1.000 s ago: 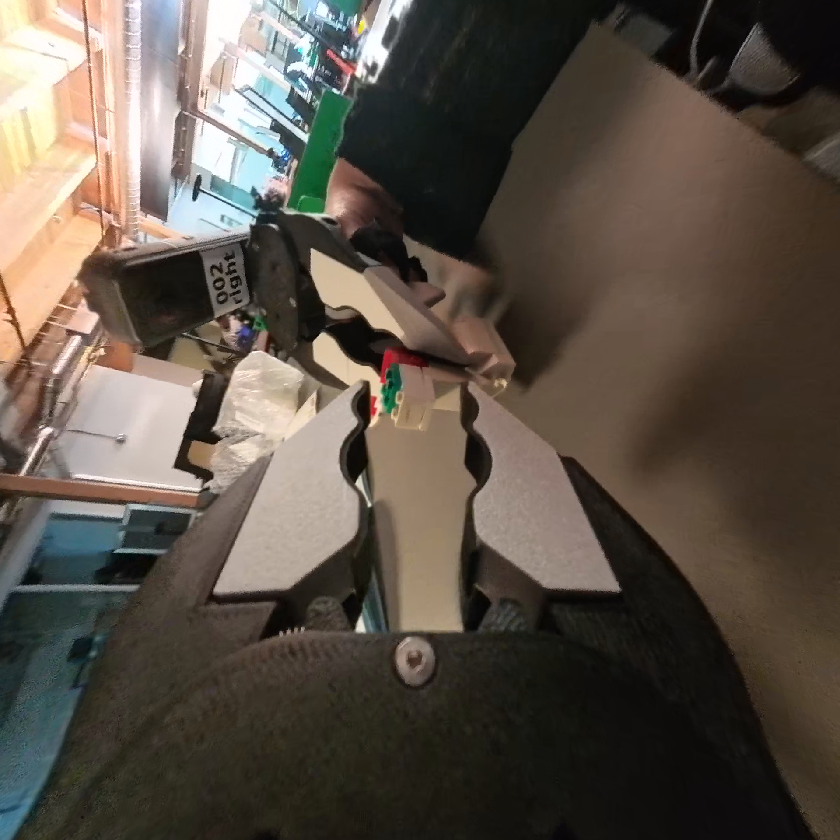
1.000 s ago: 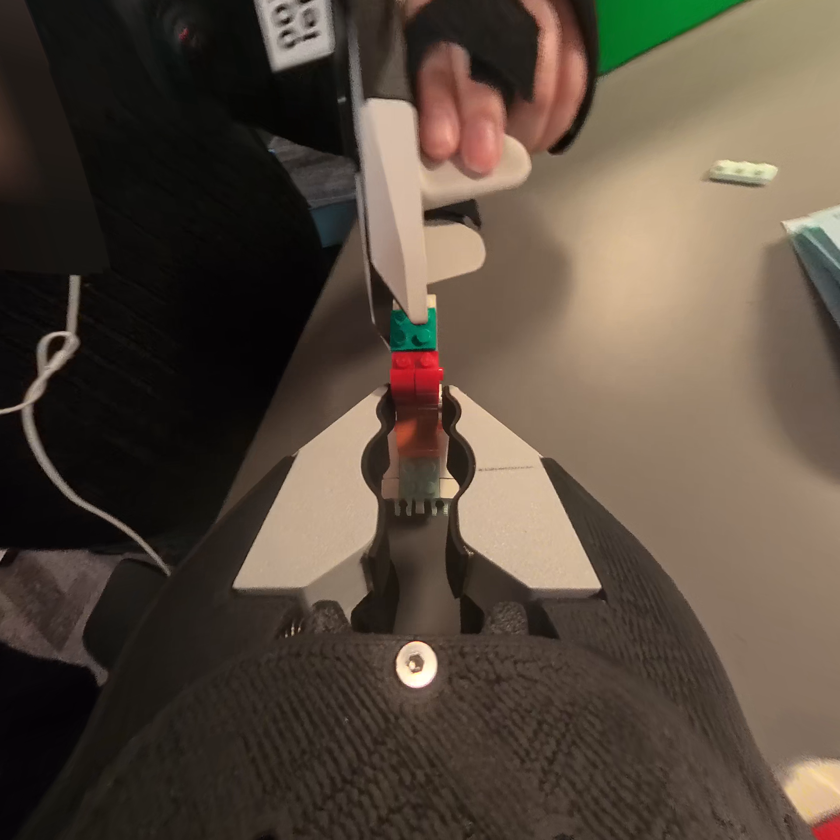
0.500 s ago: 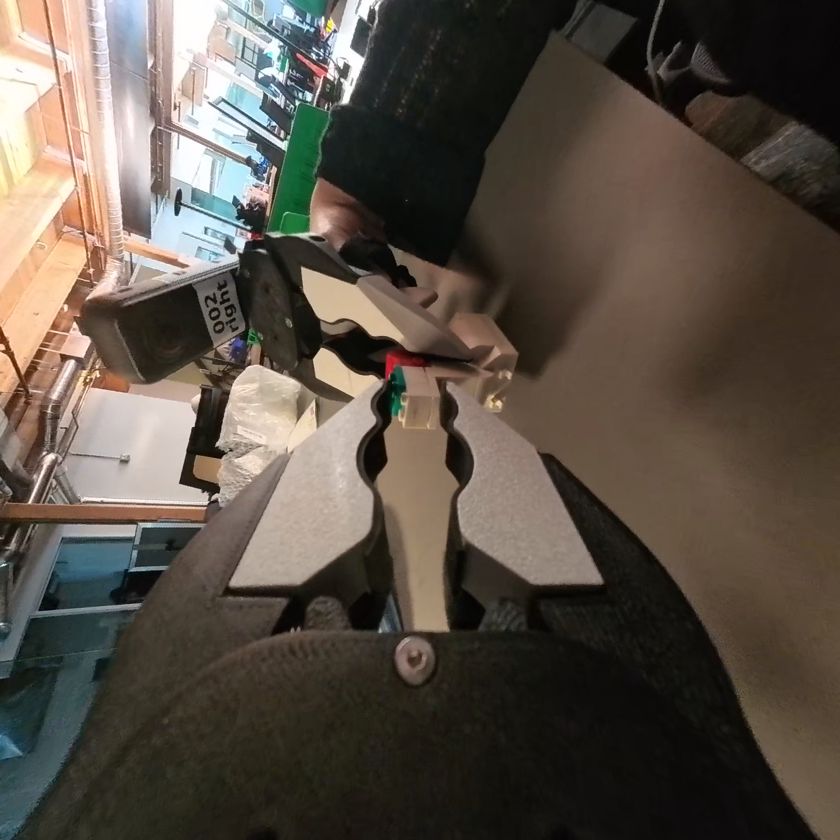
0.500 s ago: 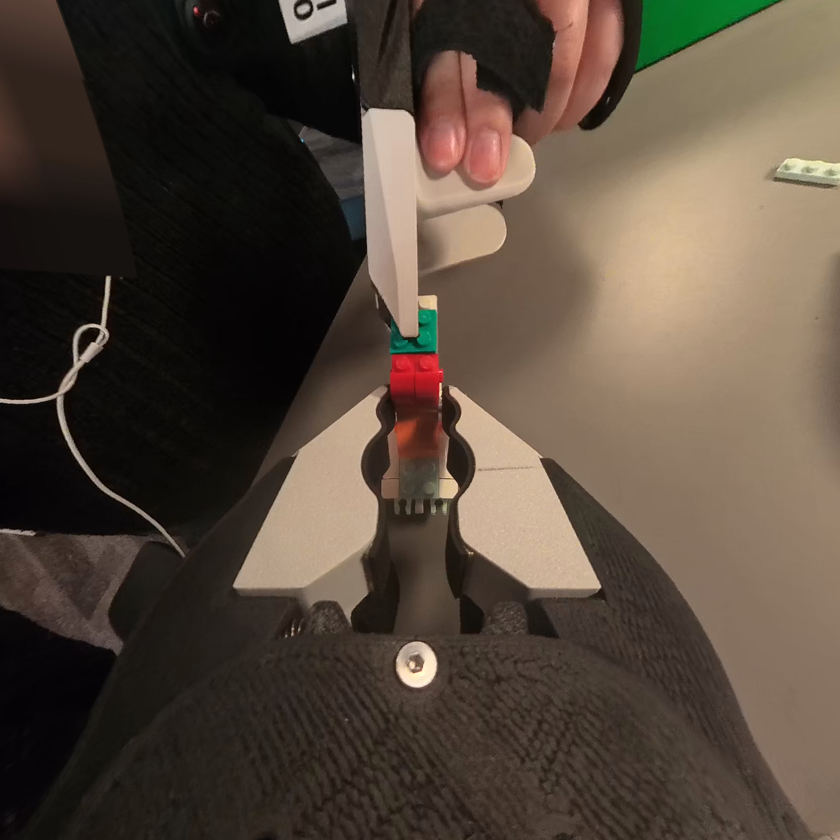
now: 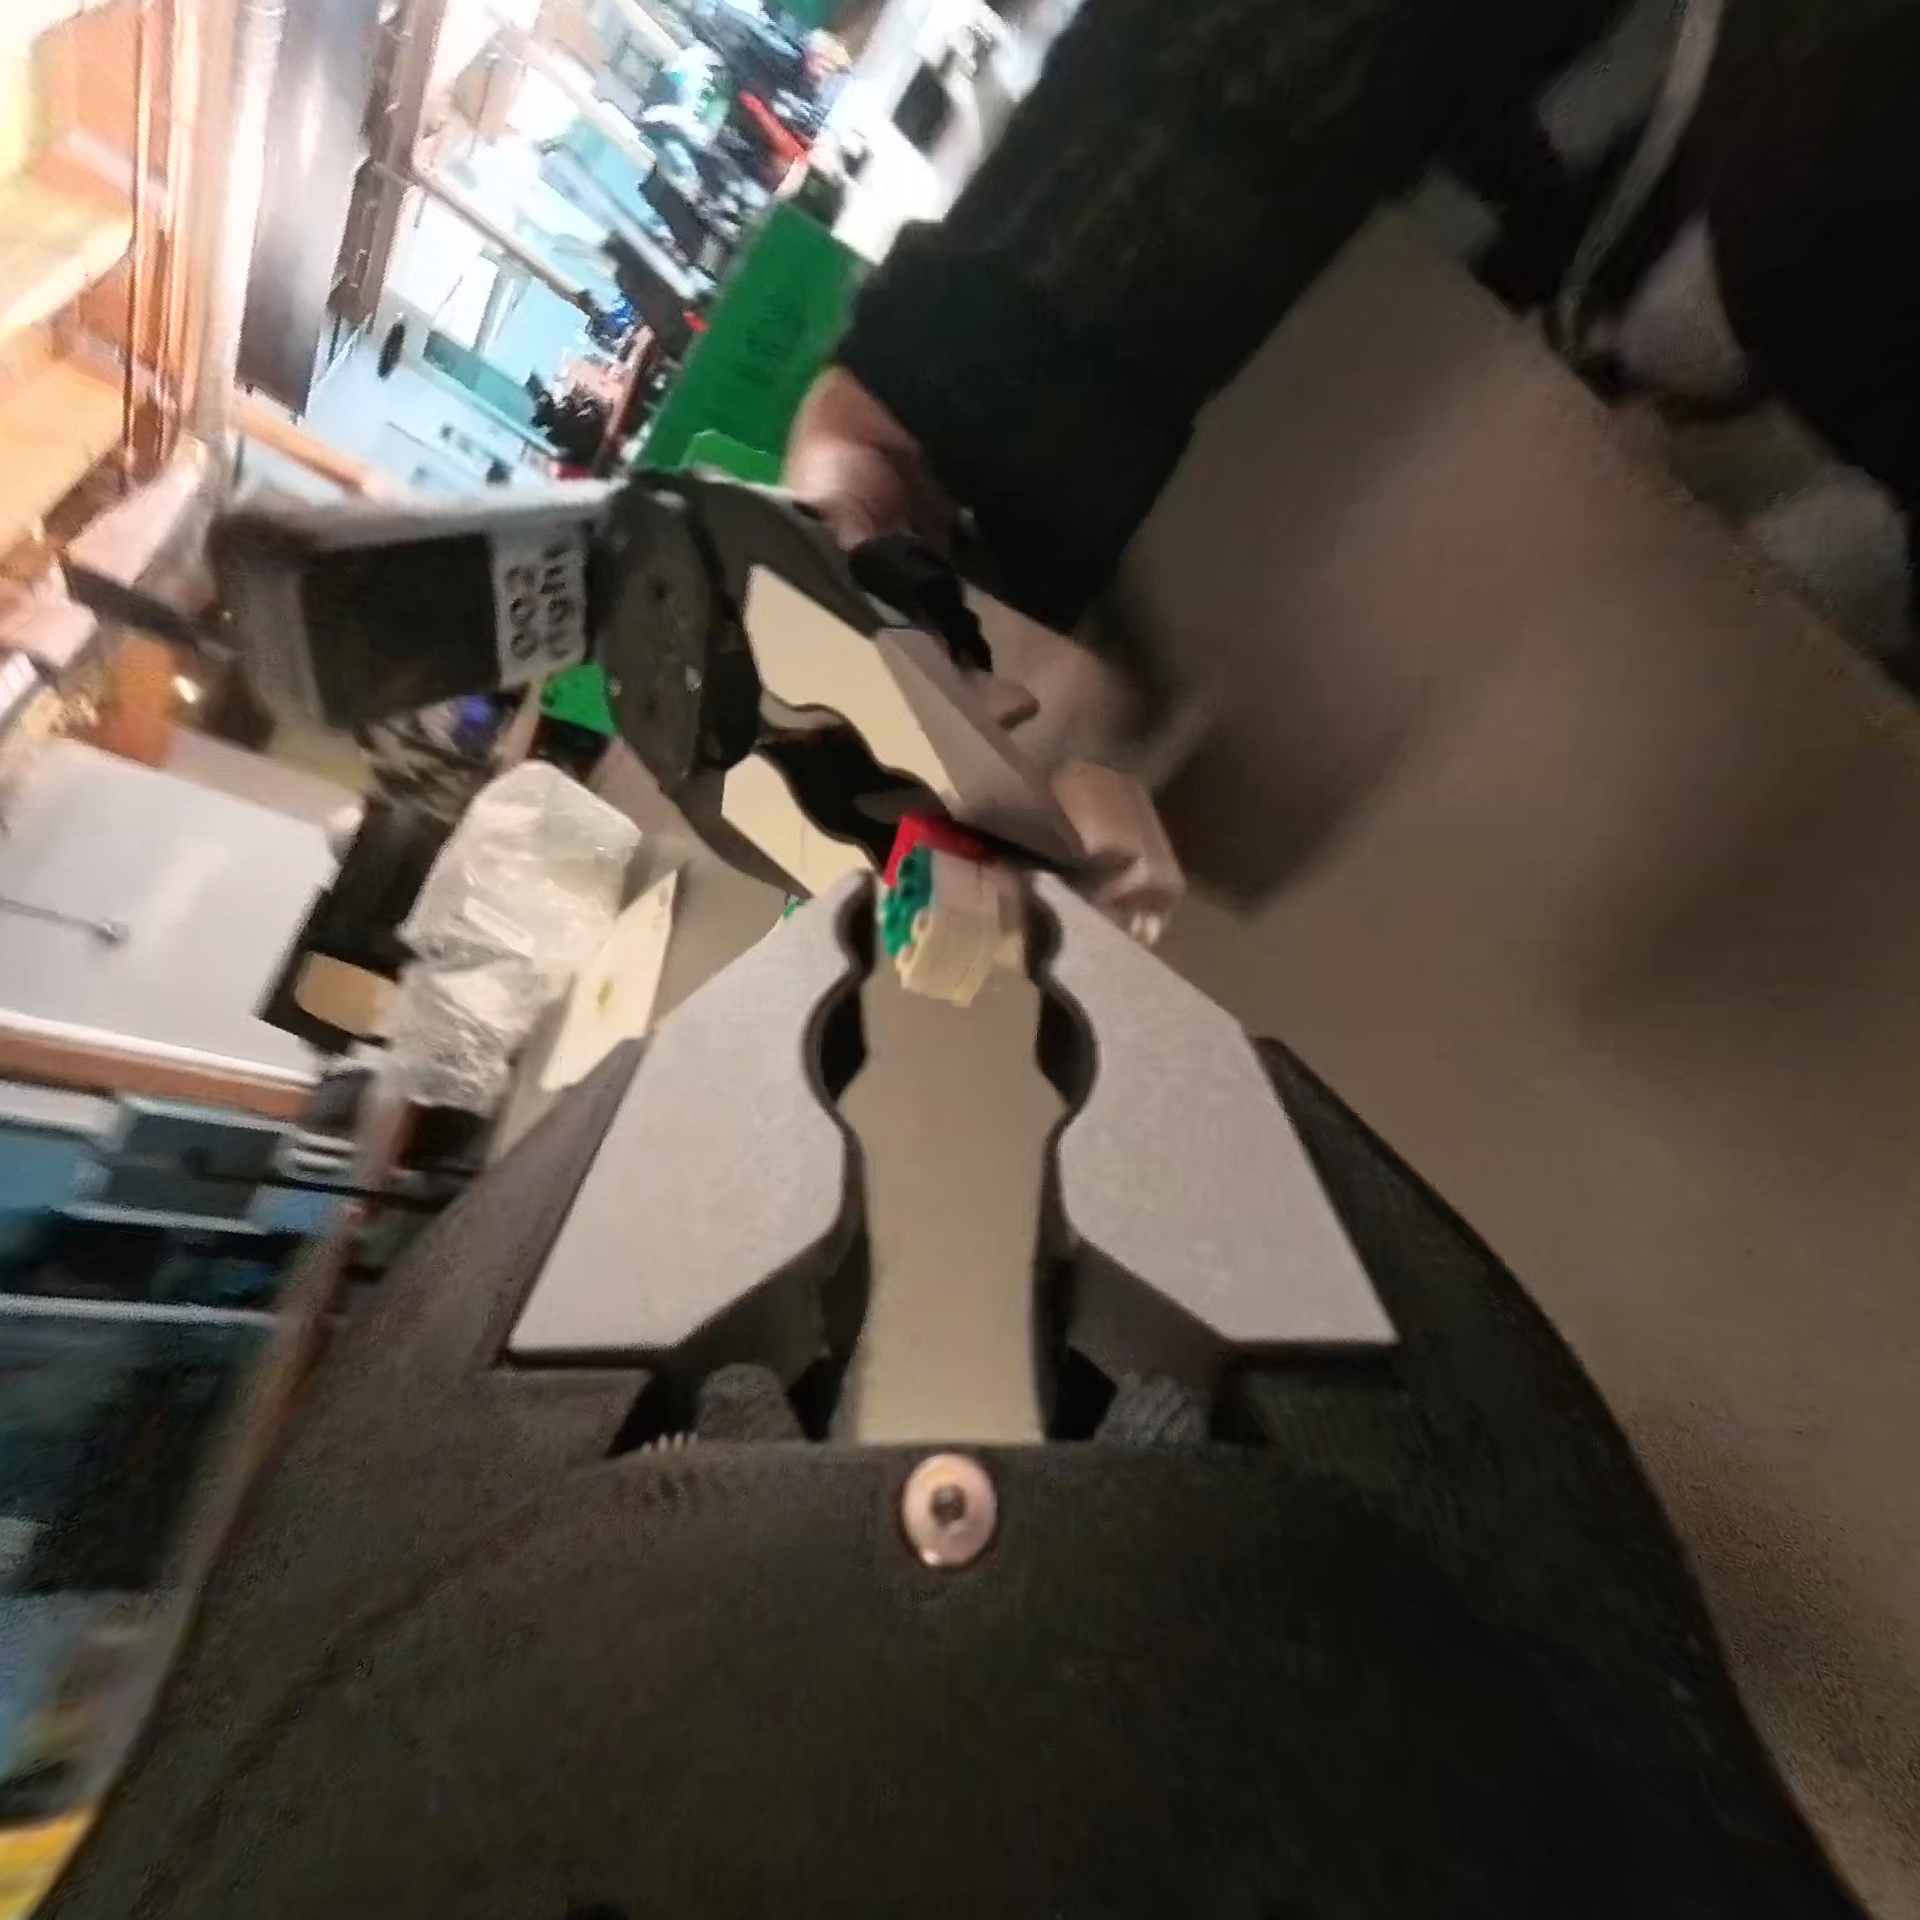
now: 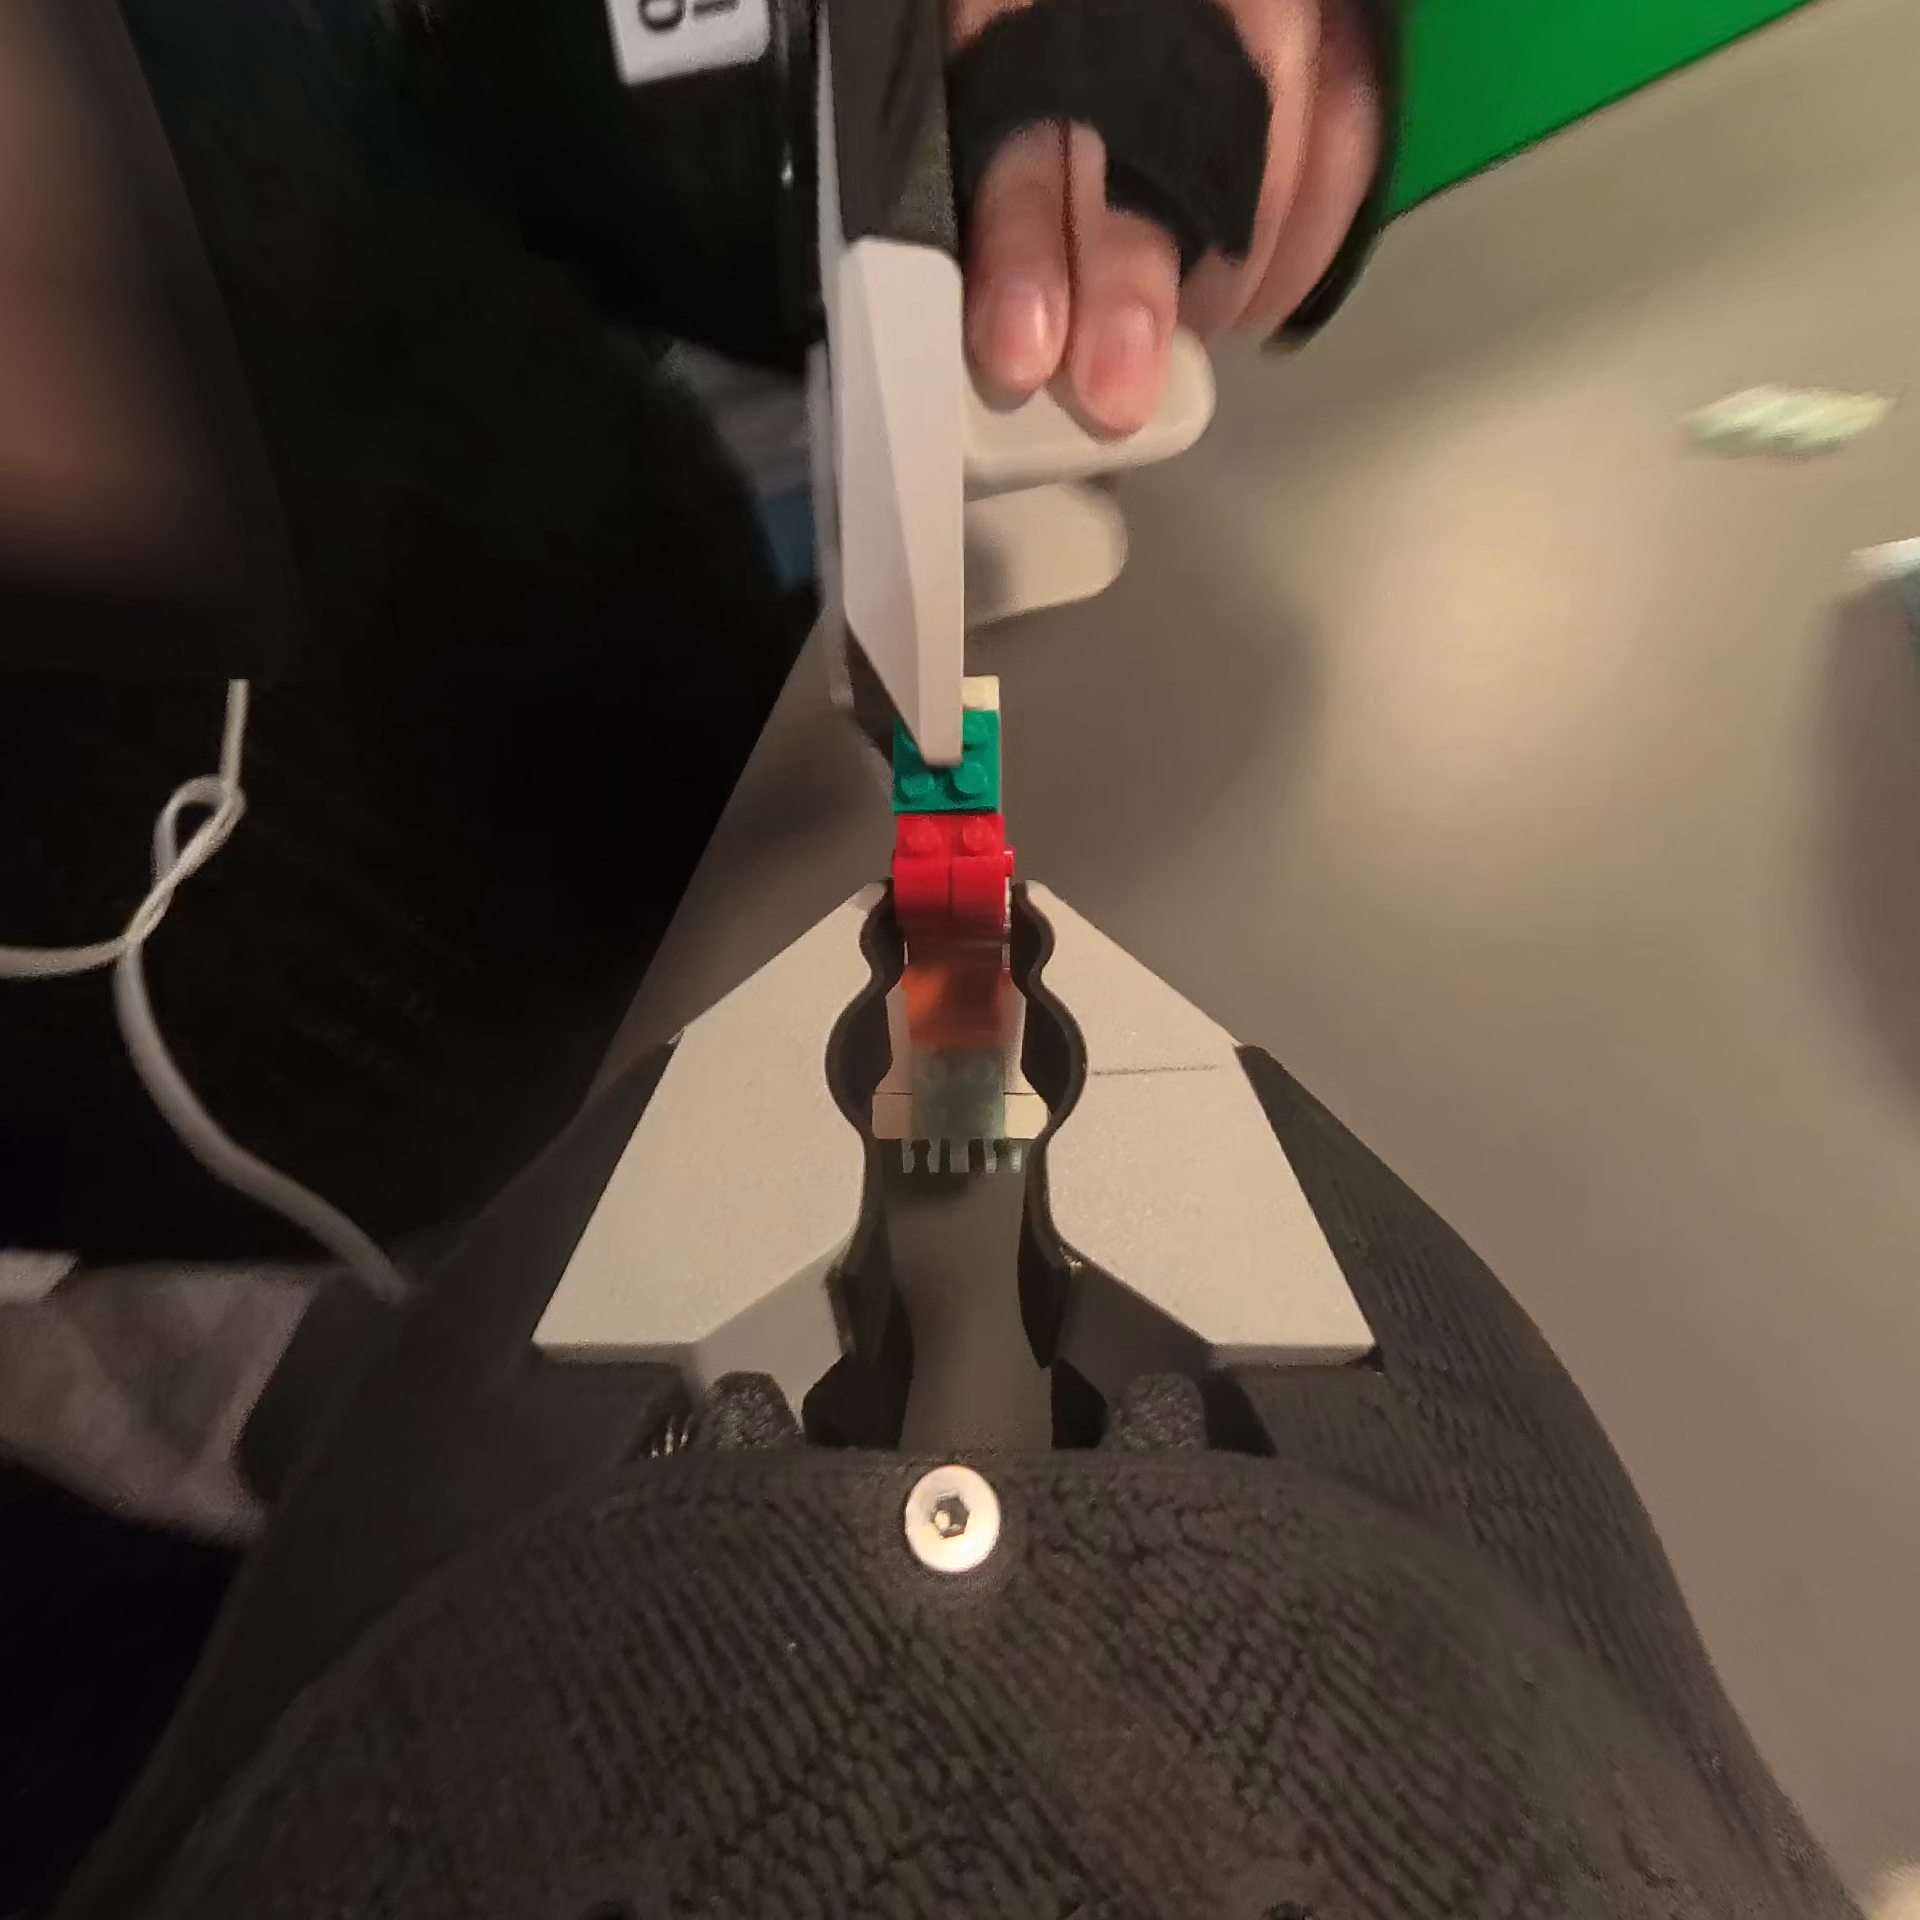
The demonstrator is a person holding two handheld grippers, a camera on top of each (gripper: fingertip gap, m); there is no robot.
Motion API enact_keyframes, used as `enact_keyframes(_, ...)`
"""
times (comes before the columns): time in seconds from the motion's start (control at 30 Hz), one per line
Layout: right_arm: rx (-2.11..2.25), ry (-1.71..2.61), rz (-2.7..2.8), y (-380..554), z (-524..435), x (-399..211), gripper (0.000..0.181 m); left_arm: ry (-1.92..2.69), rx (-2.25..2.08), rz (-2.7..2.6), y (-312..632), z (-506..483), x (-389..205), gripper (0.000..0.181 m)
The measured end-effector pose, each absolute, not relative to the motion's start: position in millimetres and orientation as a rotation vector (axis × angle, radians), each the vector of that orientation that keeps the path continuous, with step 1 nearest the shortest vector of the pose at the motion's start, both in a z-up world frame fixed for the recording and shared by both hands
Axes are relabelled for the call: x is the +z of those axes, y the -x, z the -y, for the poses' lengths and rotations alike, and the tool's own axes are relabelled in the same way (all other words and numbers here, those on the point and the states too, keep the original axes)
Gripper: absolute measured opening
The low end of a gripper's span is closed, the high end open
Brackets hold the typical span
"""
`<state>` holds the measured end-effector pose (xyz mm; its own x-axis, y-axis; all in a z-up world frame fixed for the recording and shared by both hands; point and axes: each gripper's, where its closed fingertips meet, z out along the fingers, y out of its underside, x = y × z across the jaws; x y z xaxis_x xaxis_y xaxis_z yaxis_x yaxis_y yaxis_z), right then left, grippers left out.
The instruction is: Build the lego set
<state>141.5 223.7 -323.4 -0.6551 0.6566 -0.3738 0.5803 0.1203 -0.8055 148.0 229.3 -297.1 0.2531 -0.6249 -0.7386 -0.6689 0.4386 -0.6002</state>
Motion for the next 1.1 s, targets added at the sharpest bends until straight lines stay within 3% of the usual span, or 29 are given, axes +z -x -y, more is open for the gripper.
enact_keyframes(0.03,1.578,1.301,2.228,-134.7,-230.3,-319.7,0.018,1.293,-0.044,-1.346,-145.3,-233.1,-291.4,0.040)
enact_keyframes(0.1,1.587,1.365,2.093,-122.3,-242.0,-310.0,0.018,1.388,-0.191,-1.166,-136.7,-244.5,-276.4,0.049)
enact_keyframes(0.33,1.534,1.376,1.817,-98.7,-263.3,-284.5,0.018,1.574,-0.572,-0.657,-105.1,-272.9,-251.9,0.048)
enact_keyframes(0.53,0.920,1.051,1.712,-80.5,-287.0,-273.0,0.018,1.576,-0.814,-0.407,-94.8,-278.2,-243.3,0.048)
enact_keyframes(0.77,0.030,0.408,1.541,-81.8,-292.5,-247.9,0.018,1.474,-0.690,-0.551,-97.4,-269.4,-236.4,0.035)
enact_keyframes(1.1,-0.184,0.165,1.448,-86.8,-279.8,-242.5,0.018,1.420,-0.468,-0.732,-102.6,-259.1,-237.0,0.030)
